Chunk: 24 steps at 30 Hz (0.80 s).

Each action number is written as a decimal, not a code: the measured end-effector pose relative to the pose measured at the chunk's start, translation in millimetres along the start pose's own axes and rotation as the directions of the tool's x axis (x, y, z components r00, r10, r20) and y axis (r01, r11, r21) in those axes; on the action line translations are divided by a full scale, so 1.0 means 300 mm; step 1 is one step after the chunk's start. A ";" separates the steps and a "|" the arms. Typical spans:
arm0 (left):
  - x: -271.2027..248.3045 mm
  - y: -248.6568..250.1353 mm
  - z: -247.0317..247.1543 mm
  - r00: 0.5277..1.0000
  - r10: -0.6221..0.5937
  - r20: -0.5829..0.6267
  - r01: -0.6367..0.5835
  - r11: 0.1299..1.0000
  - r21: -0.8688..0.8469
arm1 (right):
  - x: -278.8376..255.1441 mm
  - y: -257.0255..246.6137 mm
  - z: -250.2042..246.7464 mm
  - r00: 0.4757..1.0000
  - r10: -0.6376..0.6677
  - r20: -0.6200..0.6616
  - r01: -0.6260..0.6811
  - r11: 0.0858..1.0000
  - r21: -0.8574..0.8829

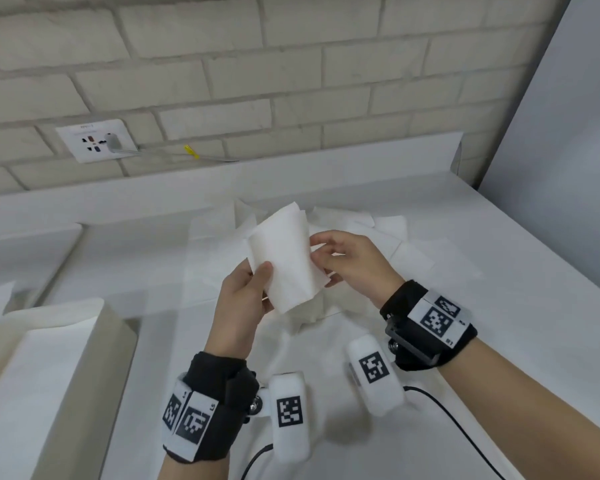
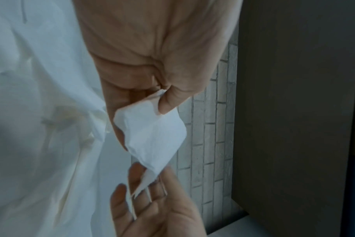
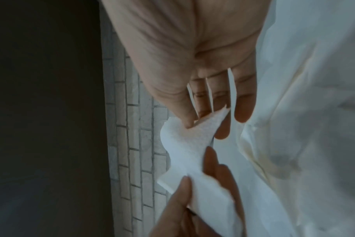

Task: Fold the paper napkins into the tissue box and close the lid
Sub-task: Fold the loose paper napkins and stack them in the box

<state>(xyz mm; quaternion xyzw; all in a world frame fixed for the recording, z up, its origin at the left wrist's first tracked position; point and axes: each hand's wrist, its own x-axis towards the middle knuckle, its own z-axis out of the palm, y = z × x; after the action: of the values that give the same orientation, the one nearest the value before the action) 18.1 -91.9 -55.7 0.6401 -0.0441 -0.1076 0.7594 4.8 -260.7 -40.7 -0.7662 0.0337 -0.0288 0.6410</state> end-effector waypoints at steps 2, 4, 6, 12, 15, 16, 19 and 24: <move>0.002 0.002 -0.015 0.999 0.034 -0.008 -0.034 0.999 0.004 | 0.000 -0.014 0.019 0.999 -0.038 -0.031 0.040 0.997 0.063; 0.005 -0.001 -0.029 0.997 0.067 -0.038 -0.066 0.998 0.024 | 0.001 -0.027 0.035 0.992 -0.090 -0.085 0.098 0.991 0.092; 0.004 -0.001 -0.039 0.992 0.102 -0.080 -0.097 0.993 0.064 | 0.007 -0.039 0.044 0.982 -0.137 -0.128 0.145 0.988 0.058; -0.005 0.004 -0.049 0.977 0.209 -0.046 -0.201 0.969 0.144 | 0.031 -0.055 0.056 0.964 -0.240 -0.111 0.208 0.948 -0.239; -0.017 0.017 -0.044 0.968 0.251 -0.008 -0.248 0.960 0.129 | 0.028 -0.057 0.056 0.919 -0.364 -0.154 0.295 0.892 -0.343; -0.019 0.019 -0.044 0.968 0.250 0.012 -0.250 0.961 0.118 | 0.028 -0.056 0.054 0.895 -0.423 -0.143 0.342 0.855 -0.390; -0.010 0.011 -0.048 0.962 0.271 0.033 -0.270 0.930 0.248 | 0.027 -0.070 0.045 0.834 -0.551 -0.044 0.460 0.736 -0.497; -0.009 0.016 -0.051 0.963 0.265 0.051 -0.261 0.861 0.437 | 0.038 -0.148 0.024 0.843 -0.532 0.081 0.508 0.737 -0.445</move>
<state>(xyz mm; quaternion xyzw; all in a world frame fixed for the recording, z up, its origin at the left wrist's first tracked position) 19.0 -75.9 -53.5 0.7836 -0.1501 0.0131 0.6027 17.3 -246.7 1.7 -0.8707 -0.1594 -0.2178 0.4111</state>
